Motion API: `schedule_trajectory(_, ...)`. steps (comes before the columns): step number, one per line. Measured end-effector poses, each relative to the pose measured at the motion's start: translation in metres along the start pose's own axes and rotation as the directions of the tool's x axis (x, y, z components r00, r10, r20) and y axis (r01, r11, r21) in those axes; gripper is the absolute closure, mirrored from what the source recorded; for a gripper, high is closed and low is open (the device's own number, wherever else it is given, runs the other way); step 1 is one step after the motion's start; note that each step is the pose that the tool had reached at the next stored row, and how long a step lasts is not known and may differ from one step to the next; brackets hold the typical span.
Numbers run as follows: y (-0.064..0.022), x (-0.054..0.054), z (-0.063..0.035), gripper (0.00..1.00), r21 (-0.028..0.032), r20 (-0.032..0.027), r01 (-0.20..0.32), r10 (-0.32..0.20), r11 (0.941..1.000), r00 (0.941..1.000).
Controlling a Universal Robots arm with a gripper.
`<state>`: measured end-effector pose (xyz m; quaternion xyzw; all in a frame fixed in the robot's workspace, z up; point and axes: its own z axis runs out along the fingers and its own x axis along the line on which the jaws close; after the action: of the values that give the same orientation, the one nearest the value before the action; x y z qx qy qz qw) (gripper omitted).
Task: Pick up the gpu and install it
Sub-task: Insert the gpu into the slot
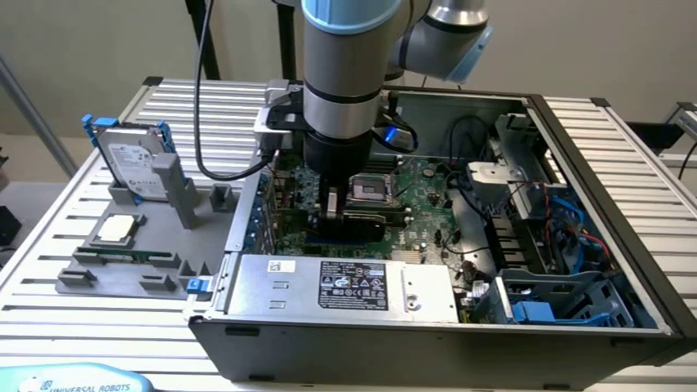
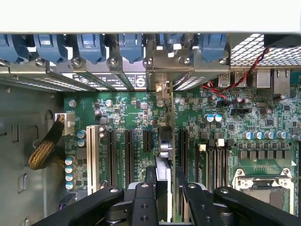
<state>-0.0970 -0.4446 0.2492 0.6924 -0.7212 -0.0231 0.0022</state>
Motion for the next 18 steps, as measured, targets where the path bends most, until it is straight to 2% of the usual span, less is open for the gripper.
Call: schedule_trajectory(18, 0.0007, -0.0009, 0.0027, 0.73, 0.0002, -0.0021, 0.0, 0.0, 1.0, 1.0)
